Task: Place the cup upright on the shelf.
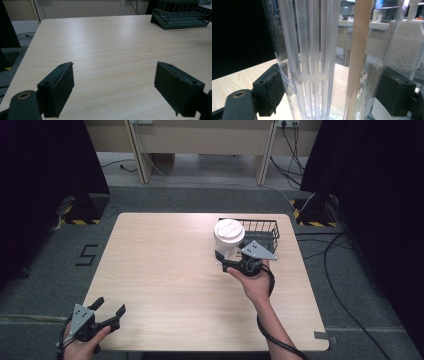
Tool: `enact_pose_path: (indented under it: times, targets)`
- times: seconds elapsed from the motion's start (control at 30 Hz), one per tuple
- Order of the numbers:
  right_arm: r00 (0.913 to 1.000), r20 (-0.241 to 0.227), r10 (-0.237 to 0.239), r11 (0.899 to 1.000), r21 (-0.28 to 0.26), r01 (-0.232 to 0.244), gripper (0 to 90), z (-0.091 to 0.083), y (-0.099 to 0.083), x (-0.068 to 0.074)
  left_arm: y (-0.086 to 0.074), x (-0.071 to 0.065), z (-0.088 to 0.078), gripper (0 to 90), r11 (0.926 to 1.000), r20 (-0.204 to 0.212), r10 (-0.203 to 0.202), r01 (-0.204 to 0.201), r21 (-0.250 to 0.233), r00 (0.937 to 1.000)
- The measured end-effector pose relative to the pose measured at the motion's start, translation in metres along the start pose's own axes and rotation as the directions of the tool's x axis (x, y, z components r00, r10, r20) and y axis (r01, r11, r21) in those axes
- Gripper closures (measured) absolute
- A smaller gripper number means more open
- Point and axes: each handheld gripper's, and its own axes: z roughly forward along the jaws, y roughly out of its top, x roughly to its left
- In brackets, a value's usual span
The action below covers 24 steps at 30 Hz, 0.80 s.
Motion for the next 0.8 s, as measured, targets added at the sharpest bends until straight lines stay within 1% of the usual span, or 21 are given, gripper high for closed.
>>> enact_pose_path:
  times: [0.8]
  targets:
    - [0.9969, 0.077, 0.015, 1.000, -0.002, -0.015, 18.4, -0.021, 0.003, -0.026, 0.000, -0.001, 0.000, 15.6, 1.0000, 0.001, 0.001, -0.001, 0.003, 1.0000]
